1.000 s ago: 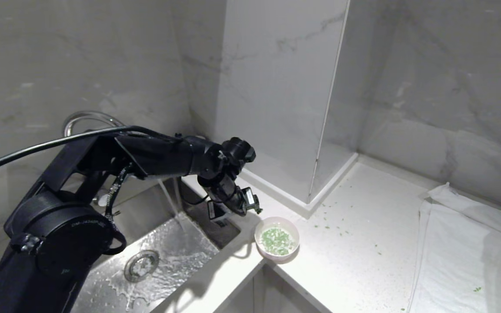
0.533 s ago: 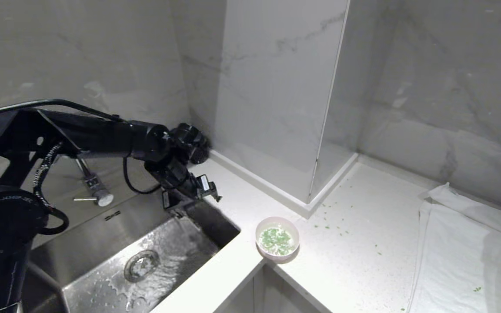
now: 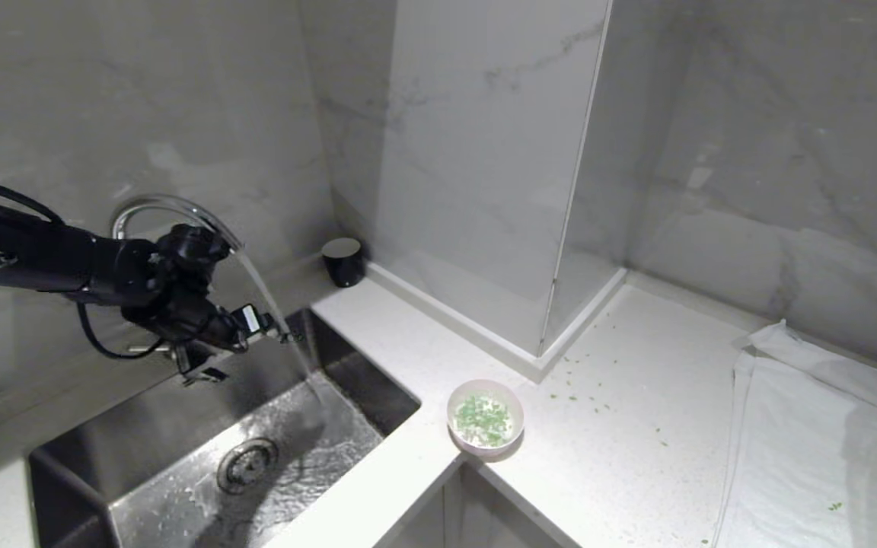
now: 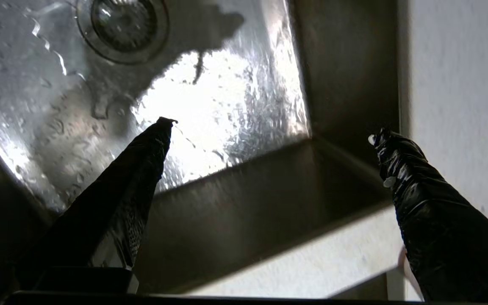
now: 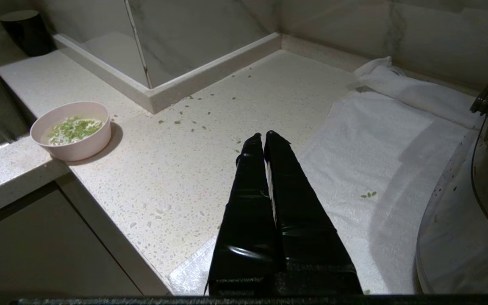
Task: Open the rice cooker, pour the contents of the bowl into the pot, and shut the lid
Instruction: Turn off the tap
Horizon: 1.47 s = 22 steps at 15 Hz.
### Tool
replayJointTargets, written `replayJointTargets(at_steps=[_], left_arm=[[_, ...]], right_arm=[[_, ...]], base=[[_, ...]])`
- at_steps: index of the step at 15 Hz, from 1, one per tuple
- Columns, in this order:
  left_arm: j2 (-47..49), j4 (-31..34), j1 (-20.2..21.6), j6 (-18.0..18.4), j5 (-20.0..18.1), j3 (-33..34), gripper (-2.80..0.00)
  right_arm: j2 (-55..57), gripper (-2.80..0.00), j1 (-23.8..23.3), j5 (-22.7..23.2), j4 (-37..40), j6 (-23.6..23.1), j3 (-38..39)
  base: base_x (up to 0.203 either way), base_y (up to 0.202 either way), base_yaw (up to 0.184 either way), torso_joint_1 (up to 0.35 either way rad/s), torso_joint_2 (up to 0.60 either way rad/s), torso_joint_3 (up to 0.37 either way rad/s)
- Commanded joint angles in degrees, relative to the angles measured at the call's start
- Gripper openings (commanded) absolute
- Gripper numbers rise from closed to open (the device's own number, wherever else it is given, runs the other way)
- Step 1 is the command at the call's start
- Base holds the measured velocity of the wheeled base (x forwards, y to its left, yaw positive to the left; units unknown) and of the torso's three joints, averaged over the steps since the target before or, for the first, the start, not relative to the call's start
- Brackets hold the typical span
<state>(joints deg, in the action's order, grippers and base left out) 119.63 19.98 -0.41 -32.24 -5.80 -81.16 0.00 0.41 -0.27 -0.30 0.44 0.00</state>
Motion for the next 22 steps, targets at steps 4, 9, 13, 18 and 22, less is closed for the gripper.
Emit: replayJointTargets(at_steps=[4,9,13,18,22], left_arm=[[0.2,-9.2,11.4,0.9,0.1,5.2,0.0],[1.6,-9.4,16.5,2.9,0.0,4.6,0.0],[5.8,-9.4,18.4,2.6,0.3,0.2,0.0],[11.7,-9.4,20.1,1.7,3.0,-7.2,0.0],[12.4,-9.3,21.3,0.7,3.2,-10.4,-2.8]], right_arm=[[0.0,-2.8,0.0,0.0,0.0,0.0,0.1],[0.0,-2.8,0.0,0.0,0.0,0.0,0.1],[0.0,-2.8,0.0,0.0,0.0,0.0,0.1],[0.0,-2.8,0.0,0.0,0.0,0.0,0.1],[0.0,-2.8,0.0,0.0,0.0,0.0,0.1]], base=[[0.0,0.0,0.0,0.0,0.0,0.0],[0.0,0.0,0.0,0.0,0.0,0.0],[0.0,0.0,0.0,0.0,0.0,0.0],[0.0,0.0,0.0,0.0,0.0,0.0],[0.0,0.0,0.0,0.0,0.0,0.0]])
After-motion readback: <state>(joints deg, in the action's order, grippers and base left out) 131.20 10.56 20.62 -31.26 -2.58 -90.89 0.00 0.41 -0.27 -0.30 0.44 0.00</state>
